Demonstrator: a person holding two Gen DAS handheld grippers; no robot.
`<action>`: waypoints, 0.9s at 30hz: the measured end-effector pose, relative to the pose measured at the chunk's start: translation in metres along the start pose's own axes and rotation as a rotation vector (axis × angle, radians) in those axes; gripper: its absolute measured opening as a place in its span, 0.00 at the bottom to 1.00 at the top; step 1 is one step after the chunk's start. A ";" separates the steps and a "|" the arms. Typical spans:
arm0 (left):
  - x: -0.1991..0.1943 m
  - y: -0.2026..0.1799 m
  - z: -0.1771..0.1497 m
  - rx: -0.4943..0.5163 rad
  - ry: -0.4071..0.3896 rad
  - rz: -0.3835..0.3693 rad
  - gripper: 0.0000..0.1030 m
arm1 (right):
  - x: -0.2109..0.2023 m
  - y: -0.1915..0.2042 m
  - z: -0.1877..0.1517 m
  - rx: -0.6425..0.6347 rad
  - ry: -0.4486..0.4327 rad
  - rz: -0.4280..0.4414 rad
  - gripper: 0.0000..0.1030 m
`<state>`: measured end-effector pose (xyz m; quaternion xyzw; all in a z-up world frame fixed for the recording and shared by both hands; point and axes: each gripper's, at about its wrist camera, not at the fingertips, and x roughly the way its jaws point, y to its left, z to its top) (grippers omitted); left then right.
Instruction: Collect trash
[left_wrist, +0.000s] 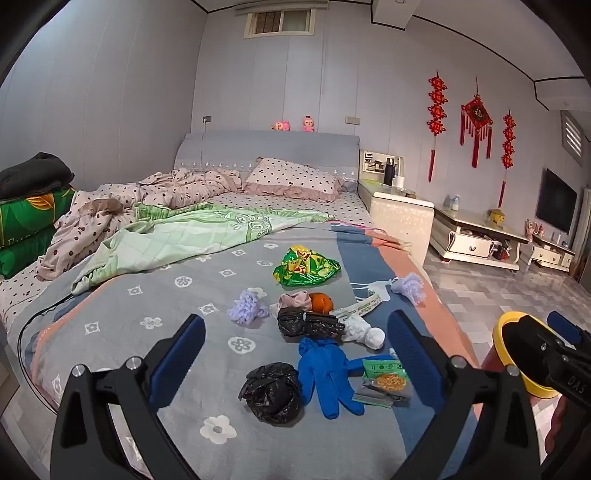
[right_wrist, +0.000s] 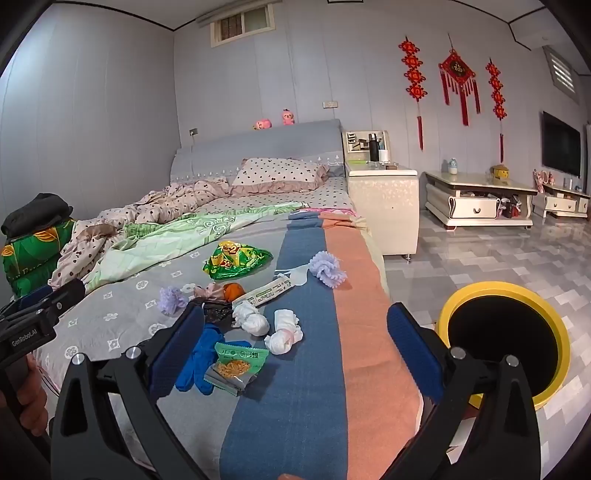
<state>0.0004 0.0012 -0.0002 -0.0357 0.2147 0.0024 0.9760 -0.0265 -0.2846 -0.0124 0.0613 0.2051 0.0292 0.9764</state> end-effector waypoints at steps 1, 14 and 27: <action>0.000 0.000 0.000 0.000 0.000 0.001 0.92 | 0.000 0.000 0.000 0.000 -0.001 0.000 0.92; 0.000 0.001 0.002 -0.008 0.001 -0.003 0.92 | 0.000 0.000 0.000 0.002 0.002 0.004 0.92; 0.000 0.004 0.000 -0.012 -0.002 -0.005 0.92 | 0.003 -0.001 -0.002 0.003 0.007 0.005 0.92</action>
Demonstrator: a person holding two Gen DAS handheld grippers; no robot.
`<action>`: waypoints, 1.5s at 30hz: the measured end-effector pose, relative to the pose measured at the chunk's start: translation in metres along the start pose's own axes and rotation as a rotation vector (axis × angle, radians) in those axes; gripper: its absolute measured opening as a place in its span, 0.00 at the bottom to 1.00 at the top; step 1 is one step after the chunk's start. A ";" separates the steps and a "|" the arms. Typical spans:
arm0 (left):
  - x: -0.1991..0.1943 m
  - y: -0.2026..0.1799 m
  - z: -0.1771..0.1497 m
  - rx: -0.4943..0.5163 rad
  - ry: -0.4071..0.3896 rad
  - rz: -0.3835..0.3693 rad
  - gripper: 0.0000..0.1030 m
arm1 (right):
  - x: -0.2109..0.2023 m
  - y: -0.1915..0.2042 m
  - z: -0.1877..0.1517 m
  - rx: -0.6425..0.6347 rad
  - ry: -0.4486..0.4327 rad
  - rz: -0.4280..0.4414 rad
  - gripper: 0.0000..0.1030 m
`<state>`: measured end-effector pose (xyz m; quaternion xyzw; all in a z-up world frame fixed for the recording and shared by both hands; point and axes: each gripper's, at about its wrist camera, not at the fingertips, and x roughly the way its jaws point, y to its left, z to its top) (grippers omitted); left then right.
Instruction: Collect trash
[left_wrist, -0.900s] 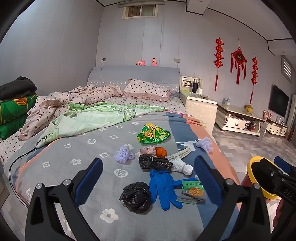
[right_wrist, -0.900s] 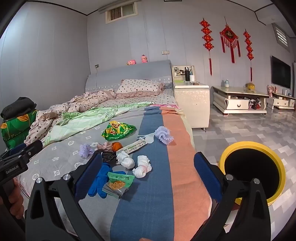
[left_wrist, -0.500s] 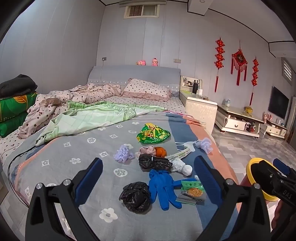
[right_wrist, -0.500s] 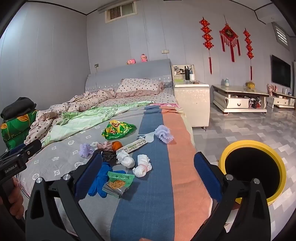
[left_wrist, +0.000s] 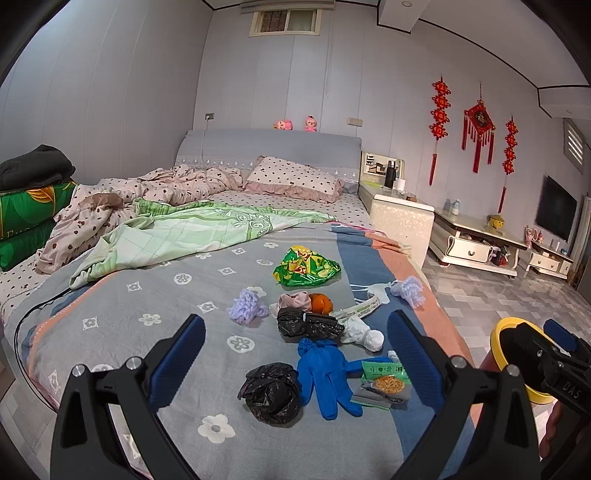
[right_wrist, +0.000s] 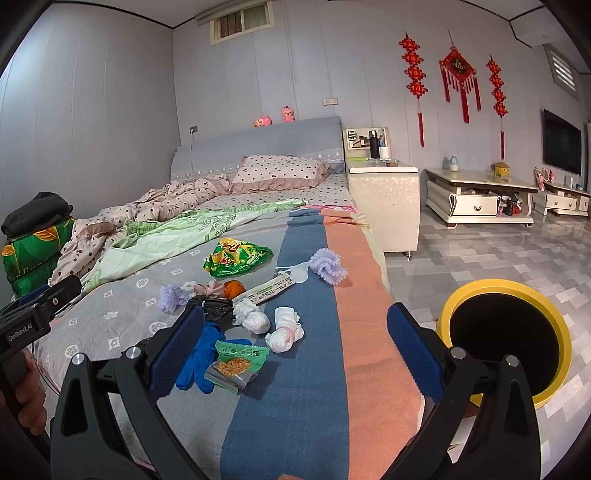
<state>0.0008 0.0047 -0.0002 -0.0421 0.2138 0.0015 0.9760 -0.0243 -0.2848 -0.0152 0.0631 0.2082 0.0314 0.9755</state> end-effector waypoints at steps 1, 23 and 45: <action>0.000 0.000 0.000 0.000 0.000 0.000 0.92 | 0.000 0.000 0.000 -0.001 0.001 0.000 0.92; 0.000 0.002 0.000 -0.006 0.000 -0.002 0.92 | 0.001 0.000 0.001 0.001 0.005 -0.001 0.92; -0.001 0.002 0.000 -0.008 0.002 -0.003 0.92 | 0.003 -0.001 -0.001 0.003 0.009 0.000 0.92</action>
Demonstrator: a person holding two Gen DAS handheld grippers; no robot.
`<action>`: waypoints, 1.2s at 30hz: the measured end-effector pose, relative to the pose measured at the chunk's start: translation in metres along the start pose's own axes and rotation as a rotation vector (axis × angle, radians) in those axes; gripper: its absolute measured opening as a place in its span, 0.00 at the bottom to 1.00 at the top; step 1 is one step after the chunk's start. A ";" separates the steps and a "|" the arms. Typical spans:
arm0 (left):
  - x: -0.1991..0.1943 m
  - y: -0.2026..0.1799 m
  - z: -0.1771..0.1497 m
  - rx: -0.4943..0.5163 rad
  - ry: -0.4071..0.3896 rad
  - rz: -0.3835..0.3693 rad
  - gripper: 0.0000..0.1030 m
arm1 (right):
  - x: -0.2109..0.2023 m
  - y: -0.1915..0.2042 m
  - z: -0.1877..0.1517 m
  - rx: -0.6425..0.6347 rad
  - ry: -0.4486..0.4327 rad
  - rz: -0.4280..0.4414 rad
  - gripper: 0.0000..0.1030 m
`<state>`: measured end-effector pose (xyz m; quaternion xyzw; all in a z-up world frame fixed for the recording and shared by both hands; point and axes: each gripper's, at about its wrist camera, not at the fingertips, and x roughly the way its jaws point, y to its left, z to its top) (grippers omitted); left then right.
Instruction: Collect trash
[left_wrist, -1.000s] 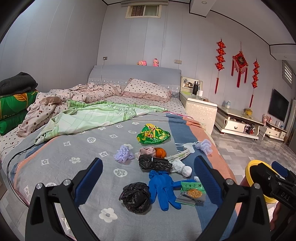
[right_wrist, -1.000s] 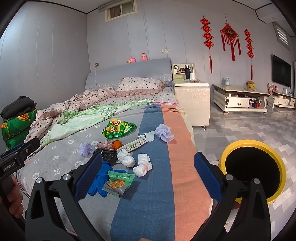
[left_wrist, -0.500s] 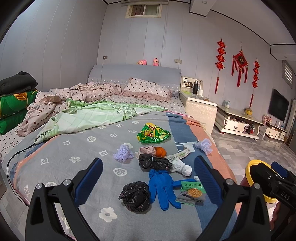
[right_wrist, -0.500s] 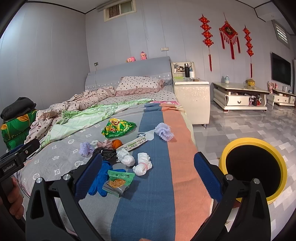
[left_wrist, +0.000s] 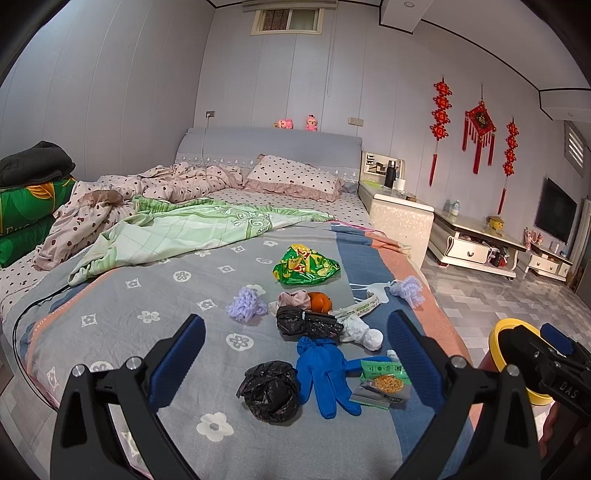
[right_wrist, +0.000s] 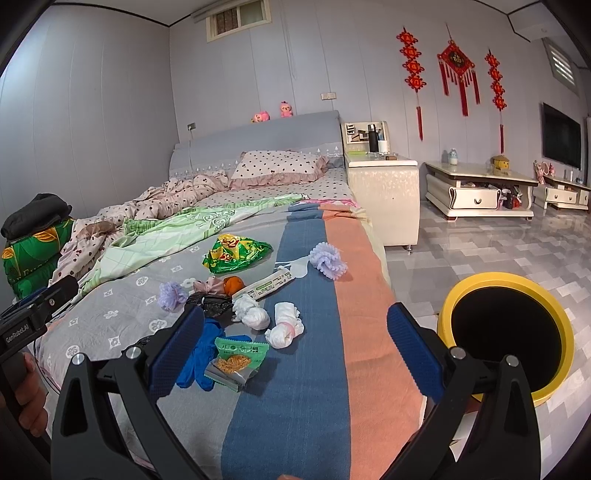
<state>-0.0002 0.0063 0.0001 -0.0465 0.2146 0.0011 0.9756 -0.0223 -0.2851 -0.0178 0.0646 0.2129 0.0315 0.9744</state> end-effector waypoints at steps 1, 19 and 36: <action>0.000 0.000 0.000 0.000 0.000 0.001 0.92 | 0.000 0.000 0.000 0.000 0.001 0.000 0.92; 0.002 0.001 -0.001 -0.004 0.003 -0.002 0.92 | 0.004 0.003 -0.012 0.004 0.009 -0.001 0.92; 0.017 0.004 -0.012 0.001 0.046 0.023 0.92 | 0.023 0.003 -0.028 0.006 0.059 -0.012 0.92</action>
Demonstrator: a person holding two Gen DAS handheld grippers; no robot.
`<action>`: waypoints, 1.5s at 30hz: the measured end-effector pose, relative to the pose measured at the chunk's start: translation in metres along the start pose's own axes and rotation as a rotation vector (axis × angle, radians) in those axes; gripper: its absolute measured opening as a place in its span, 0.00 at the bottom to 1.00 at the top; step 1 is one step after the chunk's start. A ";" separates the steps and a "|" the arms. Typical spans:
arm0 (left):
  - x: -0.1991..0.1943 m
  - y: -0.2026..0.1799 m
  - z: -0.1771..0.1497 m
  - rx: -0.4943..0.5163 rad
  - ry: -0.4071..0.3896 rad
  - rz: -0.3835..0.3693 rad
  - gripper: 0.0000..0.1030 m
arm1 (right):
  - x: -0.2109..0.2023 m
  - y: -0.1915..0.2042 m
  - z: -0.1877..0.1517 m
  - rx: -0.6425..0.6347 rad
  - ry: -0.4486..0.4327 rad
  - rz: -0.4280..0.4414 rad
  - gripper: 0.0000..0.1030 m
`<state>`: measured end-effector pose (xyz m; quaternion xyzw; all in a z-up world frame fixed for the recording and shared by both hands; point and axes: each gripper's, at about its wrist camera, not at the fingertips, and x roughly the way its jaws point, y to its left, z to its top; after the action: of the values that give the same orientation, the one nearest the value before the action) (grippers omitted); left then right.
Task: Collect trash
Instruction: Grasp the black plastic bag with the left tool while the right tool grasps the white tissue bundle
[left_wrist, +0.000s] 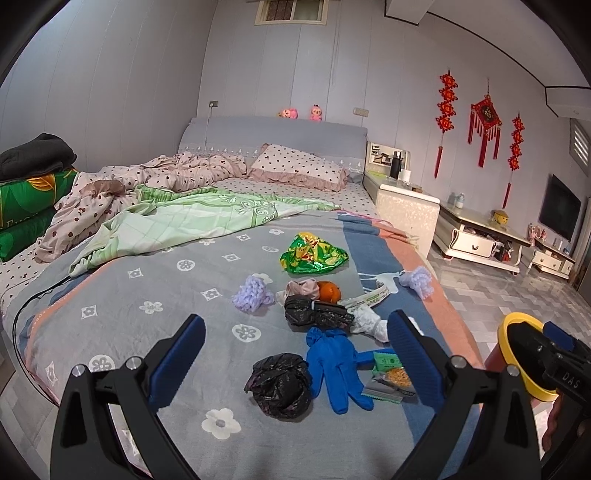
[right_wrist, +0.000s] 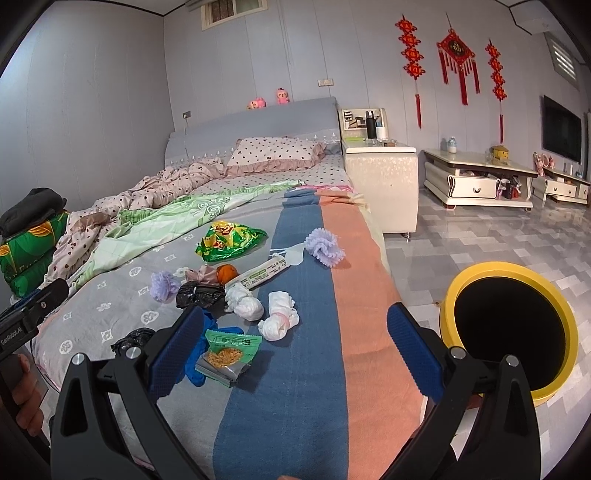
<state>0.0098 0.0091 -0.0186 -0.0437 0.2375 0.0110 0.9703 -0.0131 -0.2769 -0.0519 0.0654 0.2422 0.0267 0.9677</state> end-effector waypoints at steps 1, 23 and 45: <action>0.003 0.000 -0.002 0.002 0.011 0.001 0.92 | 0.004 -0.002 0.004 -0.001 0.011 -0.001 0.92; 0.115 0.056 -0.042 0.006 0.384 -0.056 0.92 | 0.168 -0.002 0.027 -0.078 0.344 0.057 0.92; 0.158 0.029 -0.046 0.186 0.392 -0.190 0.71 | 0.255 0.007 0.007 -0.113 0.531 0.060 0.71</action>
<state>0.1275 0.0342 -0.1350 0.0224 0.4161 -0.1112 0.9022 0.2146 -0.2495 -0.1633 0.0092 0.4835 0.0849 0.8712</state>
